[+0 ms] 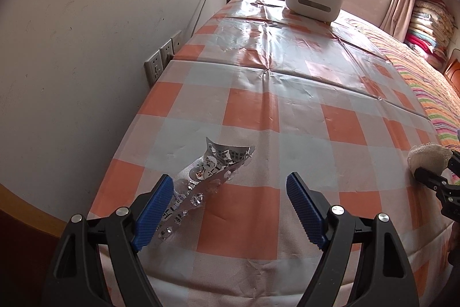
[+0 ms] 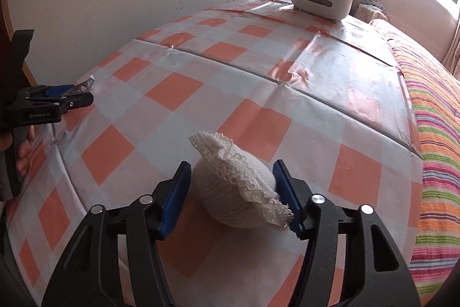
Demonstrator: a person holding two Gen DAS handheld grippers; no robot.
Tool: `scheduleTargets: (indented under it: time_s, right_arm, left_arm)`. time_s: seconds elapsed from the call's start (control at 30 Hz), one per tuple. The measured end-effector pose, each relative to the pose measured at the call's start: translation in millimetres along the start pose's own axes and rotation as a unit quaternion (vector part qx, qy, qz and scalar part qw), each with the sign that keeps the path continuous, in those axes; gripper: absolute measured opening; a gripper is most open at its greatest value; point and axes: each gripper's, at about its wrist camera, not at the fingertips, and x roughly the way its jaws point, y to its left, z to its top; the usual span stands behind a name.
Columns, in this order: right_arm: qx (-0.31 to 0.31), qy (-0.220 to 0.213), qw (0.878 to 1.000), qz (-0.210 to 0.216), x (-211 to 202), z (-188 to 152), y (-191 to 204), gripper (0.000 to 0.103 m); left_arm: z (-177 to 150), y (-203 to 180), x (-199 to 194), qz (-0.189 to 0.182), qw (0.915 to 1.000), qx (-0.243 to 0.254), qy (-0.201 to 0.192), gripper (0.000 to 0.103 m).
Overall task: Collect trash
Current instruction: 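Close the left tool on the foil blister pack while the right tool grasps the white lace cloth ball, then lift the blister pack and cloth ball and carry both over the cream bin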
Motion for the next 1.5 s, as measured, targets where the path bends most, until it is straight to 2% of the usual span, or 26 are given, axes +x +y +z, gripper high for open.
scheduleTargets:
  time_s: [0.03, 0.13, 0.2, 0.23, 0.43, 0.47, 0.53, 0.6, 0.67, 0.93, 1.2, 1.5]
  right_arm:
    - [0.009, -0.001, 1.0, 0.009, -1, -1, -2, 0.048]
    - [0.027, -0.004, 0.999, 0.023, -5, -6, -6, 0.047]
    - [0.028, -0.008, 0.999, 0.022, -9, -12, -6, 0.047]
    - [0.032, -0.008, 0.999, 0.022, -11, -14, -6, 0.047]
    - [0.065, -0.033, 0.997, 0.038, -33, -22, -8, 0.047]
    - [0.068, -0.04, 0.996, 0.038, -38, -23, -8, 0.047]
    - [0.073, -0.054, 0.995, 0.039, -49, -24, -7, 0.047]
    - [0.075, -0.065, 0.994, 0.039, -59, -26, -5, 0.047]
    - [0.075, -0.075, 0.994, 0.04, -69, -29, -2, 0.047]
    - [0.08, -0.094, 0.991, 0.044, -98, -47, 7, 0.047]
    - [0.096, -0.104, 0.989, 0.043, -118, -66, 6, 0.047]
    - [0.113, -0.116, 0.986, 0.034, -139, -87, -2, 0.047]
  left_arm:
    - [0, 1, -1, 0.002, 1.0, -0.002, -0.001, 0.075]
    - [0, 3, -1, 0.008, 1.0, -0.005, -0.004, 0.062]
    - [0, 6, -3, 0.014, 0.9999, -0.007, -0.004, 0.046]
    - [0, 7, -3, 0.016, 0.9998, -0.009, -0.004, 0.042]
    - [-3, 9, -8, 0.002, 0.9999, -0.011, -0.004, 0.024]
    - [-4, 7, -8, 0.001, 0.9999, -0.01, -0.004, 0.019]
    - [-5, 5, -10, -0.007, 0.9999, -0.012, -0.004, 0.016]
    - [-6, 3, -11, -0.026, 0.9995, -0.019, 0.001, 0.005]
    - [-9, 1, -12, -0.046, 0.9985, -0.03, 0.005, 0.005]
    - [-16, -22, -26, -0.075, 0.9969, -0.023, -0.003, 0.005]
    - [-26, -60, -53, -0.109, 0.9937, 0.01, -0.021, 0.005]
    - [-41, -106, -81, -0.157, 0.9857, 0.05, -0.034, 0.005]
